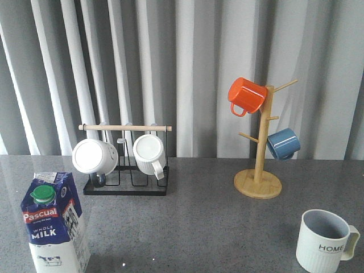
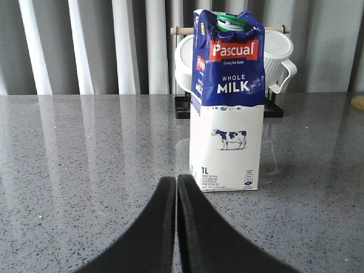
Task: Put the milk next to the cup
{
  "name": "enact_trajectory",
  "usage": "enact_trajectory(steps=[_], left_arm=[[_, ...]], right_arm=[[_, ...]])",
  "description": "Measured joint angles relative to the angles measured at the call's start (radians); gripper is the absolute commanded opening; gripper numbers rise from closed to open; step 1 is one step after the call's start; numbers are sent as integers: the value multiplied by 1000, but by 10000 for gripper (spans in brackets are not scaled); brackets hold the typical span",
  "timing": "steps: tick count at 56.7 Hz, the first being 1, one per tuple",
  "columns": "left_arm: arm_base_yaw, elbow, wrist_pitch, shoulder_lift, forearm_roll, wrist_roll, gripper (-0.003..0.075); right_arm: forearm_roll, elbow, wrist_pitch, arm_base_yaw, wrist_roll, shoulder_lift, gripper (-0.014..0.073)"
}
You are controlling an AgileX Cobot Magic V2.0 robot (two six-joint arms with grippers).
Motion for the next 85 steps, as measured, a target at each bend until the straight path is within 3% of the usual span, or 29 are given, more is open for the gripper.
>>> enact_trajectory(steps=[57,70,85], left_arm=[[0,0,-12,0,0,5,-6],[0,0,-144,0,-5,6,-6],[0,-4,-542,0,-43,-177,-6]], right_arm=[[0,0,0,0,-1,0,-4],[11,0,-20,0,-7,0,-4],[159,-18,-279,0,-1,0,-4]])
